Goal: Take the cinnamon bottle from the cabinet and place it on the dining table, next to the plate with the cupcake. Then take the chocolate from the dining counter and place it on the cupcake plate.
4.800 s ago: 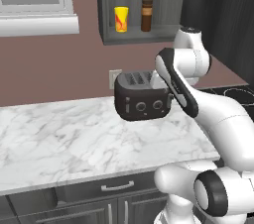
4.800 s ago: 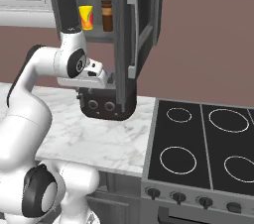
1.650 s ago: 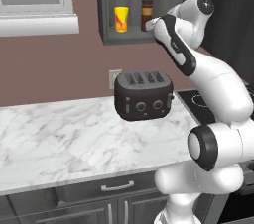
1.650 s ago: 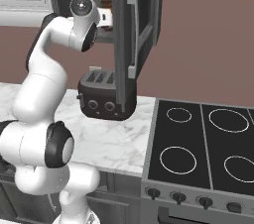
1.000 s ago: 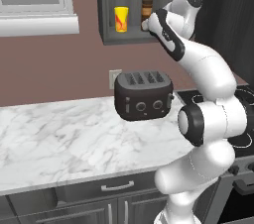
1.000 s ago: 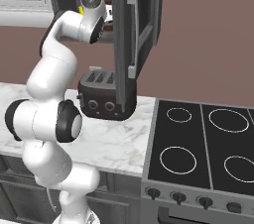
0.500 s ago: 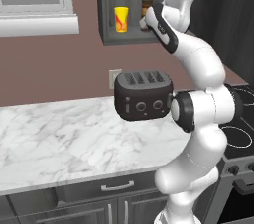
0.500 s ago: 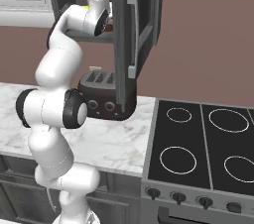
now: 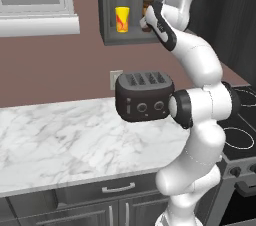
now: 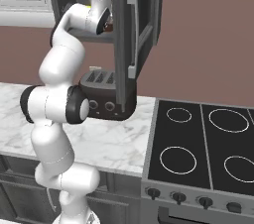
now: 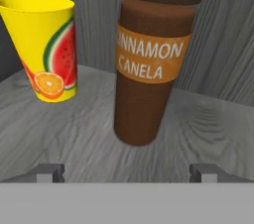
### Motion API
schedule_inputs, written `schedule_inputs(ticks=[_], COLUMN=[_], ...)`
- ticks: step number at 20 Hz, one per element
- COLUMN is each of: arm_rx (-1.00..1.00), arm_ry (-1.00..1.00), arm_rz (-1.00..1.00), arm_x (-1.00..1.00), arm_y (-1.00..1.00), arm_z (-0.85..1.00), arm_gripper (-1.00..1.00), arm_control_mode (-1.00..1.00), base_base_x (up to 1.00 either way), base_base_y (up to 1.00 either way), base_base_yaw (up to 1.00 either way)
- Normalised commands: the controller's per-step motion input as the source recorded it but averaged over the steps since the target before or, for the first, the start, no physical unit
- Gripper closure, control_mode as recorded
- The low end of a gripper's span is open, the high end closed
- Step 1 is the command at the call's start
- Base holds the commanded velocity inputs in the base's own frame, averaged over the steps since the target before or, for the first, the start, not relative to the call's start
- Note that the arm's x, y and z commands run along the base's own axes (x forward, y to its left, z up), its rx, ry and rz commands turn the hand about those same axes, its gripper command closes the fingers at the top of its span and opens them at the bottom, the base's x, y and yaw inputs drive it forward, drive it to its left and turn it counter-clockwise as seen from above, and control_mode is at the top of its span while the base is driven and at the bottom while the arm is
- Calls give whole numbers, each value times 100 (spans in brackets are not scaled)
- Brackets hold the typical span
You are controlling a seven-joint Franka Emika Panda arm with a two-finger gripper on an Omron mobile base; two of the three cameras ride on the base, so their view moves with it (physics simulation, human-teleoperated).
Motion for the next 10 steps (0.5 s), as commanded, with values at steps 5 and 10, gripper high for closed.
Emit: schedule_inputs(ticks=[5,10], arm_rx=[0,1], arm_ry=[-7,-5], arm_rz=[-2,-2], arm_x=[10,17], arm_y=[0,0], arm_z=[-12,-9], arm_gripper=[-100,-100], arm_control_mode=[-100,-100], base_base_x=[0,0], base_base_y=[0,0], base_base_yaw=[0,0])
